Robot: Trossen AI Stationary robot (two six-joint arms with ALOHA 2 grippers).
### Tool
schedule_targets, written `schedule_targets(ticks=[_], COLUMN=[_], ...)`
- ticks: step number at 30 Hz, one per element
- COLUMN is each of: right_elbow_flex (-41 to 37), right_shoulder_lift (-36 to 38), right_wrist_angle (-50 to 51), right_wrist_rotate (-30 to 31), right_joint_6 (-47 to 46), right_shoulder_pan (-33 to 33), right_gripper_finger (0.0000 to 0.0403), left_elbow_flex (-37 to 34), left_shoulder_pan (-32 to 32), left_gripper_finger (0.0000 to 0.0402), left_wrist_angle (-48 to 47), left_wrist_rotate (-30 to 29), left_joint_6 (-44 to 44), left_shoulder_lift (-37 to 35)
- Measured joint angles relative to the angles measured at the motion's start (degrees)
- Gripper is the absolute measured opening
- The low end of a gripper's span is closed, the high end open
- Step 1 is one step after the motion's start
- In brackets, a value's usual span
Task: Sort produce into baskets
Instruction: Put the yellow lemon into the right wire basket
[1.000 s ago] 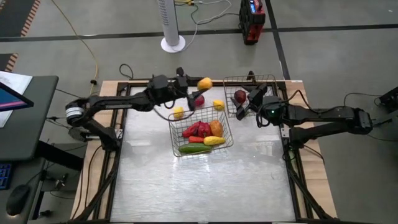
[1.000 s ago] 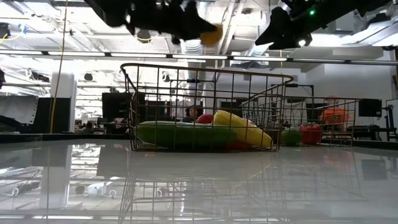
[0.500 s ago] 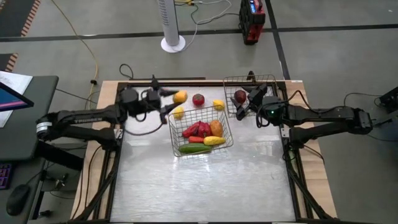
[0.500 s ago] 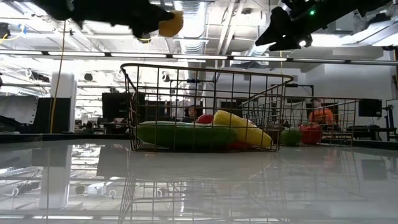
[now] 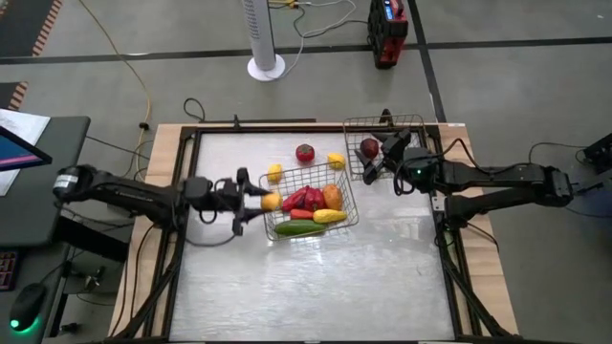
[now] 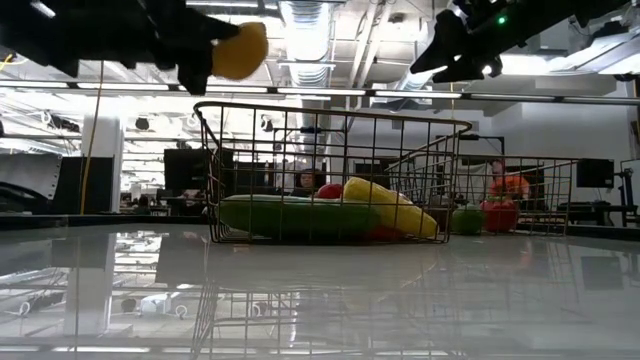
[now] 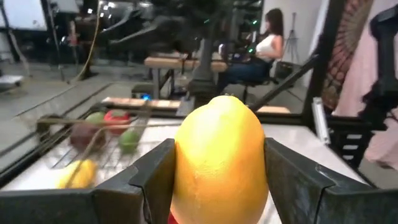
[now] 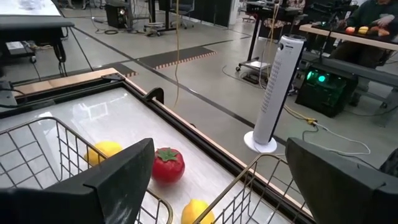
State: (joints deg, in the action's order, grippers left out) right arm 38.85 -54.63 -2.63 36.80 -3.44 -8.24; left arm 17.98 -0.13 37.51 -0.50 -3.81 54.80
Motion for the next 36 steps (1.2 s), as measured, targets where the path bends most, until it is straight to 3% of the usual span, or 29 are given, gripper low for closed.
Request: schedule_targets(ticks=[4,9,18,21,29,36], right_elbow_flex=[0.00,0.00,0.00,0.00,0.00,0.00], right_shoulder_lift=[0.00,0.00,0.00,0.00,0.75,7.72], right_wrist_angle=[0.00,0.01,0.02,0.04,2.45,9.40], right_wrist_rotate=[0.02,0.00,-1.09,-1.09,2.32,3.72], right_joint_6=[-0.17,-0.15,-0.13,-0.11,1.02,-1.96], right_shoulder_pan=[-0.16,0.45,0.25,0.25,0.55,0.80], right_gripper_finger=[0.0388,0.0388,0.0388,0.0388,0.0388,0.0388], left_elbow_flex=[2.05,7.16,22.56,29.81,47.61,50.29], left_shoulder_pan=[-7.42,-12.74,-14.95,-14.16,-6.99,4.90], left_gripper_finger=[0.0201,0.0201,0.0201,0.0201,0.0201,0.0201], left_wrist_angle=[3.16,3.48,1.15,-2.03,-10.78,-12.03], left_wrist_rotate=[-6.25,-7.91,-7.49,-6.87,6.01,10.27], left_joint_6=[1.84,3.07,3.69,6.43,11.12,7.35], left_shoulder_lift=[2.81,8.55,23.21,28.38,36.08,36.30])
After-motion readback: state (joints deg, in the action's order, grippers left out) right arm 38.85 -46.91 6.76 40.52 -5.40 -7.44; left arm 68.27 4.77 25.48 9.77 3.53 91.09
